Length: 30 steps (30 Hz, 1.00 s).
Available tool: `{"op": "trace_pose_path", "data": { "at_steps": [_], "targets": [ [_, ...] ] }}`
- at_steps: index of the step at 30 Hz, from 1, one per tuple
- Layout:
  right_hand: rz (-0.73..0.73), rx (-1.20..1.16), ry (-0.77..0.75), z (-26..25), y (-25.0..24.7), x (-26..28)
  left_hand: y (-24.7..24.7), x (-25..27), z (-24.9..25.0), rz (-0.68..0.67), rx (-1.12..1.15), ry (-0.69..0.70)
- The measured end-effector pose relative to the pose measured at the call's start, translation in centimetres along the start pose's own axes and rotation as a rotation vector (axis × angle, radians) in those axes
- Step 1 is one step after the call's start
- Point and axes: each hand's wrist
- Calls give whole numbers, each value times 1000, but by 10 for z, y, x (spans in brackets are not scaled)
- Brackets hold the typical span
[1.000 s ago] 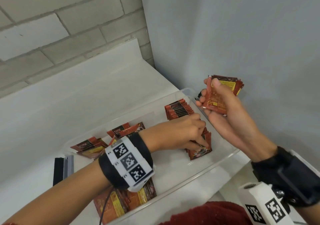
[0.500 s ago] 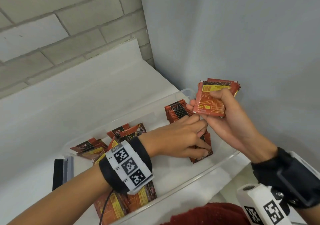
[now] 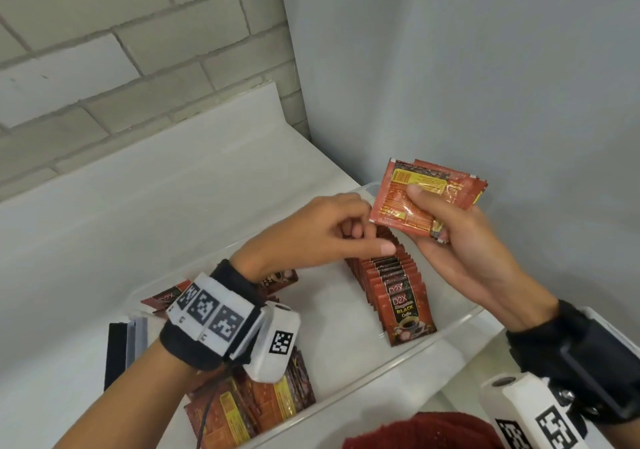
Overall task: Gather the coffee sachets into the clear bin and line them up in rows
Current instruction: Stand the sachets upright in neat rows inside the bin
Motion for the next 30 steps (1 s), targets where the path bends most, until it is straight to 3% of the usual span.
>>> {"op": "trace_pose_path", "data": {
  "at_steps": [7, 11, 16, 20, 26, 30],
  "targets": [
    [-21, 109, 13, 3, 2, 0, 6, 0, -3, 163, 305, -18],
    [-28, 81, 4, 3, 3, 1, 7, 0, -1, 297, 392, 82],
    [-47, 34, 38, 2, 5, 1, 10, 1, -1, 512, 60, 318],
    [-80, 18, 51, 2, 7, 1, 13, 1, -3, 603, -154, 430],
    [-88, 64, 88, -2, 7, 3, 8, -3, -16, 556, -244, 441],
    [-48, 109, 75, 1, 4, 1, 4, -2, -15, 470, -41, 318]
  ]
}}
Point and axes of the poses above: each hand's wrist, its own x-axis away from the middle knuckle, its own y-axis out of the palm, z = x × y, and after that the axes turned 12 degrees about -y, right-handed
